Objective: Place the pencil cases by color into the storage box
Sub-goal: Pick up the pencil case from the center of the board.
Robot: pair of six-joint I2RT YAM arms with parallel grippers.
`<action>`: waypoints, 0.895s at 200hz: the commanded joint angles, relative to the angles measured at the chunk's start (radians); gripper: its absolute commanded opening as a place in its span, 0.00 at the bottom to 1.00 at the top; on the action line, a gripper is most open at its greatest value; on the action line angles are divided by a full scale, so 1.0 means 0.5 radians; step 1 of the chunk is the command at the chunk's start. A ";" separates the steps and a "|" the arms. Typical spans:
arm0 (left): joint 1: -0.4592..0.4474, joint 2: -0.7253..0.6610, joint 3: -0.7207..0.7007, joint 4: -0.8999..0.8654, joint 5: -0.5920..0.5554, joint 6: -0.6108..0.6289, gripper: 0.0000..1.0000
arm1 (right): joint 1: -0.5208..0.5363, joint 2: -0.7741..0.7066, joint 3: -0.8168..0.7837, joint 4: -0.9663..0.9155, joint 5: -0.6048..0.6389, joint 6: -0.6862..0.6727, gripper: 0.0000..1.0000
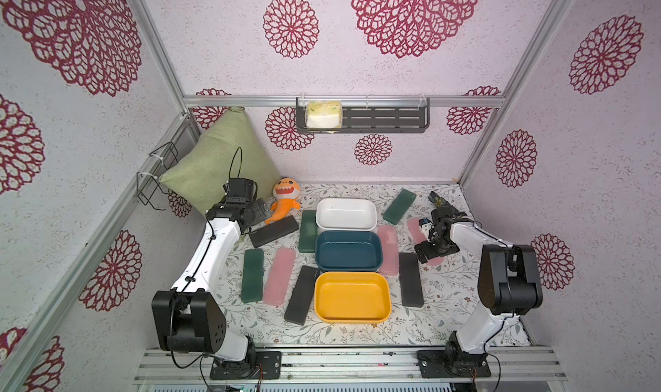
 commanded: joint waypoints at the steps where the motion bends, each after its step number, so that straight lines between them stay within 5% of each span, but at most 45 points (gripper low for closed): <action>1: -0.008 -0.146 -0.071 0.147 0.035 0.023 0.97 | -0.043 -0.024 0.041 0.037 0.029 0.026 0.99; 53: -0.008 -0.315 -0.146 0.226 -0.048 0.062 0.97 | -0.057 0.035 0.078 0.063 -0.072 0.031 0.99; 179: -0.008 -0.243 -0.039 0.171 -0.015 0.095 0.97 | -0.058 0.154 0.114 0.097 -0.064 0.068 0.99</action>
